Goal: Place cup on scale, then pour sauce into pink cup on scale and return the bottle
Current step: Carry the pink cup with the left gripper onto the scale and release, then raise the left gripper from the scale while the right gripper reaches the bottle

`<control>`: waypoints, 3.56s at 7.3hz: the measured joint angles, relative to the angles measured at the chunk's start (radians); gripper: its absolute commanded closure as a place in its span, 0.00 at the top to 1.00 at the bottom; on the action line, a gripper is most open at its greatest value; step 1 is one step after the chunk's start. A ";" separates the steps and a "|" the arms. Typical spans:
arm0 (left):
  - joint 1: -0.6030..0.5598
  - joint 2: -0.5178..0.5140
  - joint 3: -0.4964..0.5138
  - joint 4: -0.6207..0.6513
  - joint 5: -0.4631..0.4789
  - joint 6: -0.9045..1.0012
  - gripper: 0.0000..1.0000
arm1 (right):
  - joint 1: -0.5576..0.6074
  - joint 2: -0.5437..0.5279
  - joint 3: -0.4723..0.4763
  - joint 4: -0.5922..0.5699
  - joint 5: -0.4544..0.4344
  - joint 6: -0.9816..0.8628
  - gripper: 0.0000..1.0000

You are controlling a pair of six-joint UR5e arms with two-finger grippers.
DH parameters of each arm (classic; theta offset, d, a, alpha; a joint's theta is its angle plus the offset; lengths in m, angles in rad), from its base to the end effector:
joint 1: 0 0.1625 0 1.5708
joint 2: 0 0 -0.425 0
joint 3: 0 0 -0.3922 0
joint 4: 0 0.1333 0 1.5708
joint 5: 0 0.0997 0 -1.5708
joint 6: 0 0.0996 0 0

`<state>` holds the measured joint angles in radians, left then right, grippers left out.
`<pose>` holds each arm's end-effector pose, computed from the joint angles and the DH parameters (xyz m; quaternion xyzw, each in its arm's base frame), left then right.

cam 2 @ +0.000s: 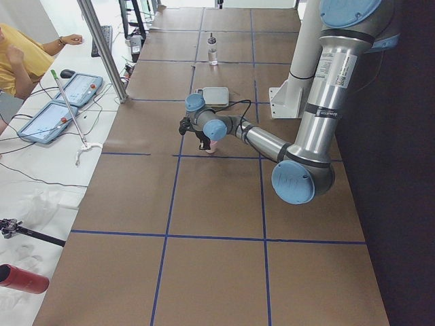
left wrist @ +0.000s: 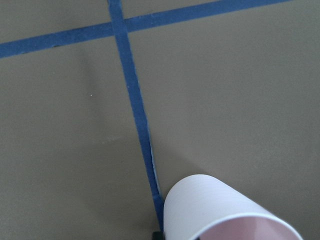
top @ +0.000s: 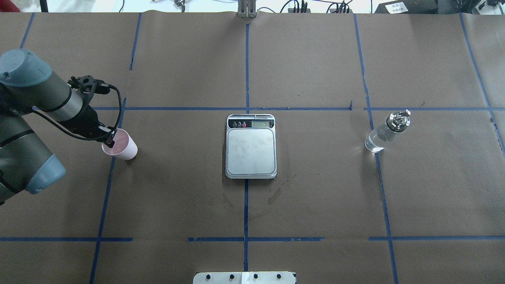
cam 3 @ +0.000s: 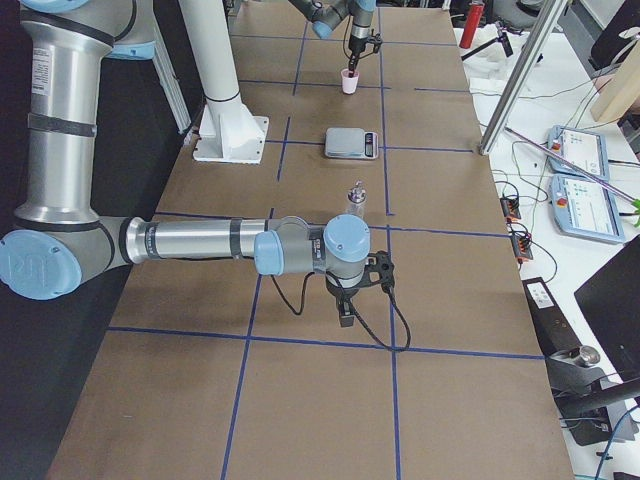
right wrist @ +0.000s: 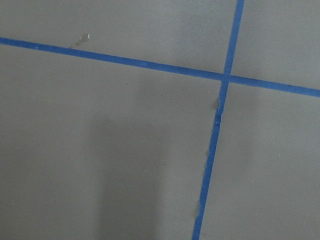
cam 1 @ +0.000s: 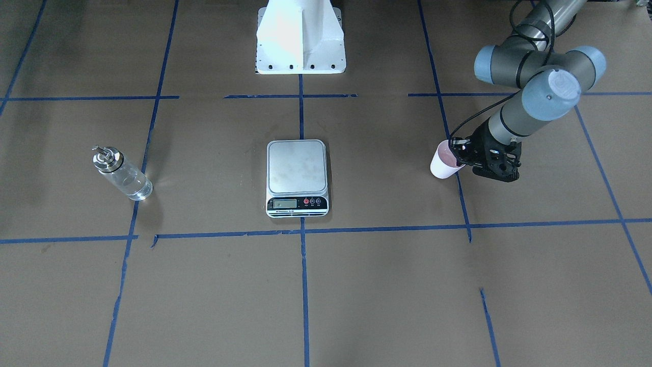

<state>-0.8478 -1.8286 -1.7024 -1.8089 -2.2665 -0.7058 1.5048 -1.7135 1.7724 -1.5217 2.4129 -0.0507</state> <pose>0.3428 -0.4934 0.4279 0.0068 0.4350 0.1129 0.8933 0.0300 -0.4403 0.6153 0.0461 -0.4085 -0.0752 0.9085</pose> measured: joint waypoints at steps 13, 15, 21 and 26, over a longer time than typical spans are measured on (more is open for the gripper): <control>0.255 -0.611 0.252 0.143 0.170 -0.673 0.19 | -0.032 -0.115 0.012 0.326 0.084 0.007 1.00; 0.259 -0.610 0.252 0.141 0.170 -0.672 0.40 | -0.032 -0.115 0.012 0.327 0.084 0.009 1.00; 0.253 -0.605 0.205 0.141 0.170 -0.668 0.51 | -0.045 -0.107 0.016 0.331 0.083 0.089 1.00; 0.122 -0.417 -0.074 0.149 0.167 -0.571 0.51 | -0.267 -0.102 0.015 0.848 -0.025 0.732 1.00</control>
<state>-0.7254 -2.2461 -1.7760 -1.6603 -2.0992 -1.2764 1.2381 -1.8153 1.7873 -0.6734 2.3881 0.6810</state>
